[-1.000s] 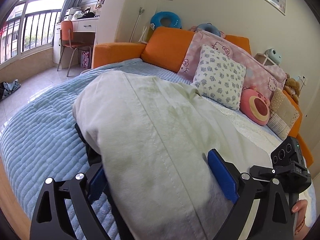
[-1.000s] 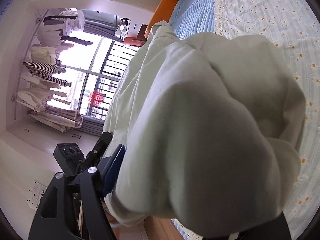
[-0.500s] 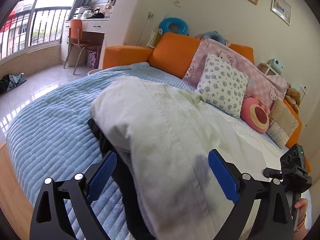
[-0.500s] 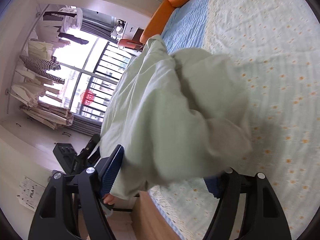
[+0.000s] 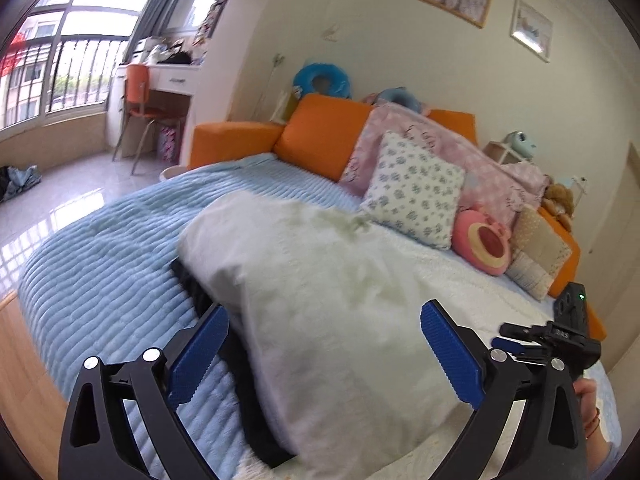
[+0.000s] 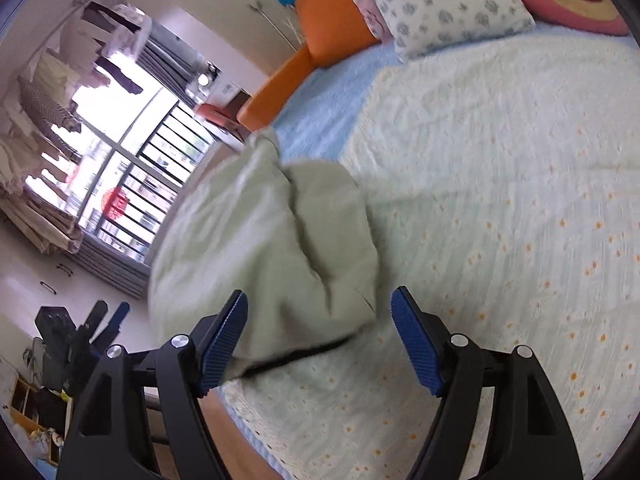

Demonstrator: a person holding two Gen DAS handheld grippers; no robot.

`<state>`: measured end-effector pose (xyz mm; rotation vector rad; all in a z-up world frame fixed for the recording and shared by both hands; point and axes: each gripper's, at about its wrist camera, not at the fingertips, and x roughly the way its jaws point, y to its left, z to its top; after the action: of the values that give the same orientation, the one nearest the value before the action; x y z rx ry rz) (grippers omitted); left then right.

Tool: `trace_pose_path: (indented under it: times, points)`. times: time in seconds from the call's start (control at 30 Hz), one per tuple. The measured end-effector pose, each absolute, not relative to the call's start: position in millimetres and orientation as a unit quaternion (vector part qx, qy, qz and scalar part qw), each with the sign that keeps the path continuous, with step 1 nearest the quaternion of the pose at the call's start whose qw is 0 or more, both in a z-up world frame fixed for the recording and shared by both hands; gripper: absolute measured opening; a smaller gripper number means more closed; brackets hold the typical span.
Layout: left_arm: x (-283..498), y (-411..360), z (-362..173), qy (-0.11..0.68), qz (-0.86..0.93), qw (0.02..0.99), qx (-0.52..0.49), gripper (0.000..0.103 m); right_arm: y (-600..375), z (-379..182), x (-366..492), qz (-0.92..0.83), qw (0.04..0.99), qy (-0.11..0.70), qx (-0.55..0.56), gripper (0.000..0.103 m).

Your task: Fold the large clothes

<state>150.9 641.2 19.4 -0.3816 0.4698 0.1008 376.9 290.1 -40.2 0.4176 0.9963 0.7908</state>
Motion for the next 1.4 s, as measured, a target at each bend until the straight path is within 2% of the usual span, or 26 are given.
trace_pose_path:
  times: [0.13,0.27,0.37,0.73,0.97,1.03,1.1,1.2,1.4]
  points:
    - [172.0,621.7,25.0,0.234,0.028,0.956,-0.173,0.099,321.4,-13.4,374.7,0.404,0.791,0.429,0.165,0.074]
    - [201.2,613.7,10.9,0.285,0.046,0.945,-0.151,0.099,359.6,-5.2,373.6,0.420,0.794,0.420,0.134,0.073]
    - [214.1,615.7,-8.2,0.310,0.052,0.936,-0.156,0.099,384.2,-11.8,373.3,0.423,0.792,0.426,0.113,0.073]
    - [226.8,625.8,-31.5,0.303,0.059,0.938,-0.156,0.100,424.3,-68.2,382.8,0.407,0.777,0.472,0.087,0.073]
    - [230.1,617.7,-36.1,0.305,0.092,0.939,-0.133,0.100,422.7,-64.6,384.3,0.415,0.771,0.475,0.081,0.074]
    - [226.4,617.8,-30.3,0.309,0.104,0.934,-0.149,0.100,418.1,-57.0,379.6,0.418,0.777,0.465,0.072,0.074]
    - [216.2,615.6,-22.8,0.305,0.122,0.930,-0.164,0.100,408.4,-45.2,370.2,0.415,0.792,0.444,0.055,0.080]
    - [186.0,598.8,-5.5,0.265,0.175,0.936,-0.154,0.100,390.2,-24.4,344.5,0.398,0.834,0.383,0.010,0.085]
    - [137.7,552.2,12.5,0.201,0.238,0.943,-0.120,0.100,359.5,-0.1,279.8,0.366,0.884,0.286,-0.049,0.088]
